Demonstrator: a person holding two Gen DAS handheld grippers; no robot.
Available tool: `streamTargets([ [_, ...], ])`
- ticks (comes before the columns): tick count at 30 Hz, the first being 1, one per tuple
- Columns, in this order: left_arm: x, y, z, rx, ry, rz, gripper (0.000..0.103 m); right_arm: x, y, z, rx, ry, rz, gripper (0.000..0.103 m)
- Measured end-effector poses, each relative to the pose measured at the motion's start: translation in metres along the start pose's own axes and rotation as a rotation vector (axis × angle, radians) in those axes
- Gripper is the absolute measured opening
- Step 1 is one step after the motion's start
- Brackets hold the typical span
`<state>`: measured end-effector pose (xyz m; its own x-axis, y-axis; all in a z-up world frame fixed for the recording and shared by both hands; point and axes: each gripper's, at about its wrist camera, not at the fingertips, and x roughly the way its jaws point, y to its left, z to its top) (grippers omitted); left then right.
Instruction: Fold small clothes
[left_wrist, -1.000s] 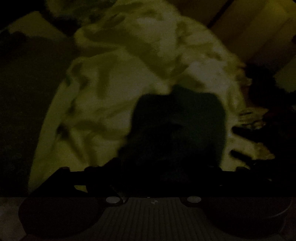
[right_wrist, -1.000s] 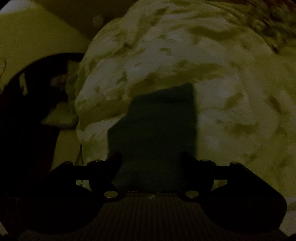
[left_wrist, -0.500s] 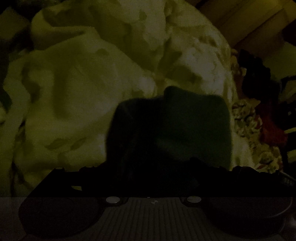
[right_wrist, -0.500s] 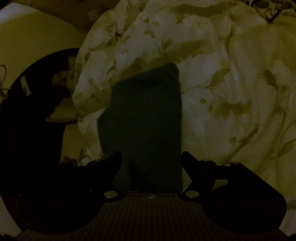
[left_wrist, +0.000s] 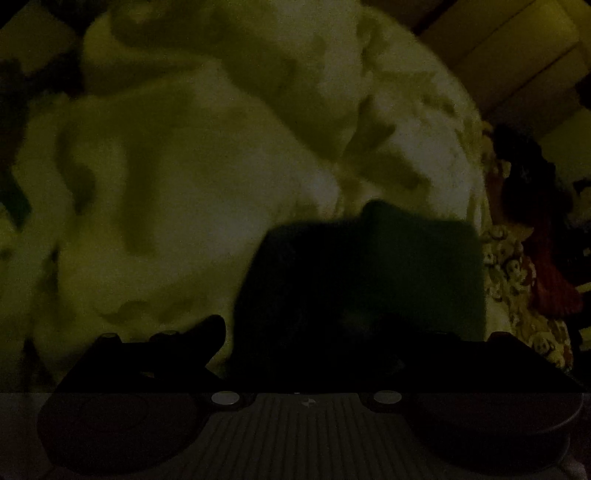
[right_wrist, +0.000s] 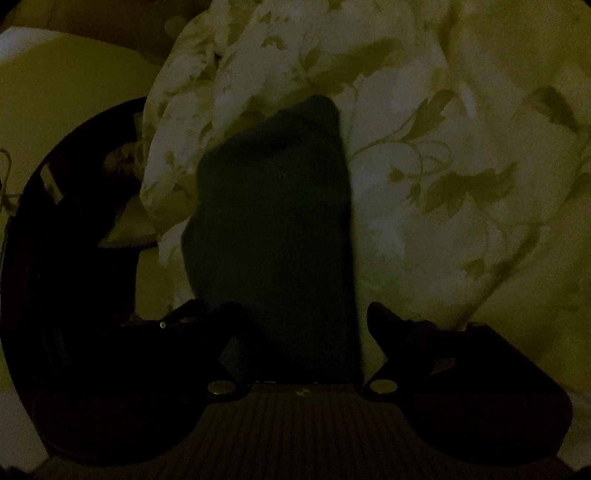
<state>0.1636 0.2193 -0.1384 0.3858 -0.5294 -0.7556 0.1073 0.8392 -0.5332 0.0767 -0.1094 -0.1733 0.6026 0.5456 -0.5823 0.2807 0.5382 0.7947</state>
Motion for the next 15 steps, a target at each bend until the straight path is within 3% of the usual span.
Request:
streamTargets([
  [8, 0.028, -0.011, 0.007, 0.026, 0.034, -0.054, 0.103, 0.028, 0.0, 0.007, 0.01, 0.027, 0.034, 0.082],
  [15, 0.028, -0.018, 0.003, 0.056, 0.042, -0.006, 0.103, 0.035, -0.001, 0.001, 0.031, 0.01, 0.006, 0.074],
])
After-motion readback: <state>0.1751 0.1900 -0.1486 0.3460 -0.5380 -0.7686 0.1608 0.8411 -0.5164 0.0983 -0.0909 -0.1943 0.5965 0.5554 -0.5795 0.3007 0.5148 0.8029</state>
